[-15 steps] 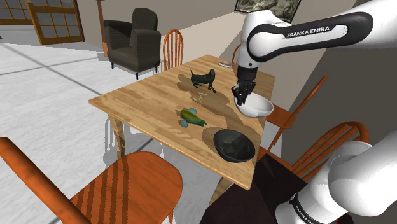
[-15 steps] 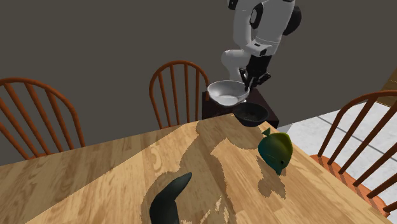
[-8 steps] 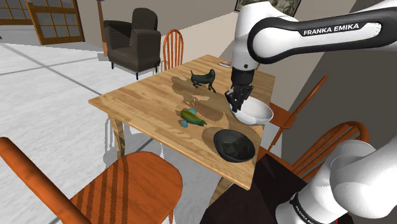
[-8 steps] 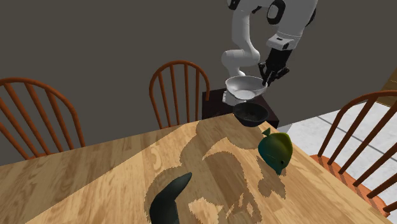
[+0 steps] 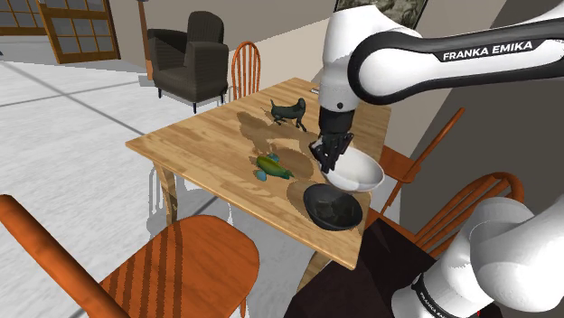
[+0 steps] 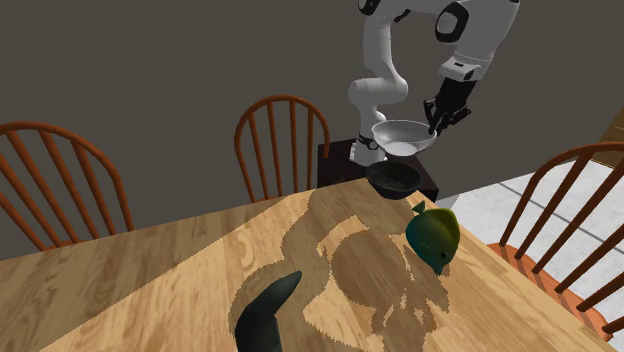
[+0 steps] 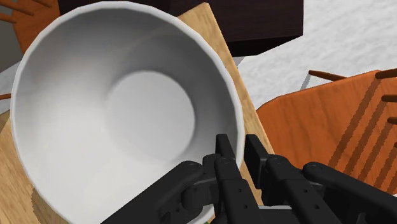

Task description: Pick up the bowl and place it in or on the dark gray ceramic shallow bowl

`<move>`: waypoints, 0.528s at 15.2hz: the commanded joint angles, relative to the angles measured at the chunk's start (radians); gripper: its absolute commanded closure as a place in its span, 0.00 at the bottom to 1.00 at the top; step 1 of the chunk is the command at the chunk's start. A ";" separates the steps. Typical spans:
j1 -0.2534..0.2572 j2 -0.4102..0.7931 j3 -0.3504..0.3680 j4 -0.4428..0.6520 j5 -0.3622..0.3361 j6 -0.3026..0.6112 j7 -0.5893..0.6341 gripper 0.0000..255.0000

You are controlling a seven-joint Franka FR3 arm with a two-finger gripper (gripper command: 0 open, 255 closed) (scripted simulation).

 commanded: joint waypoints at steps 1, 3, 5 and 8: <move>0.000 0.005 0.001 -0.020 0.000 0.026 0.002 1.00; 0.000 0.012 0.002 -0.041 -0.001 0.054 0.004 1.00; 0.000 0.021 0.003 -0.061 -0.002 0.083 0.007 1.00; 0.000 0.035 0.004 -0.091 -0.003 0.126 0.011 1.00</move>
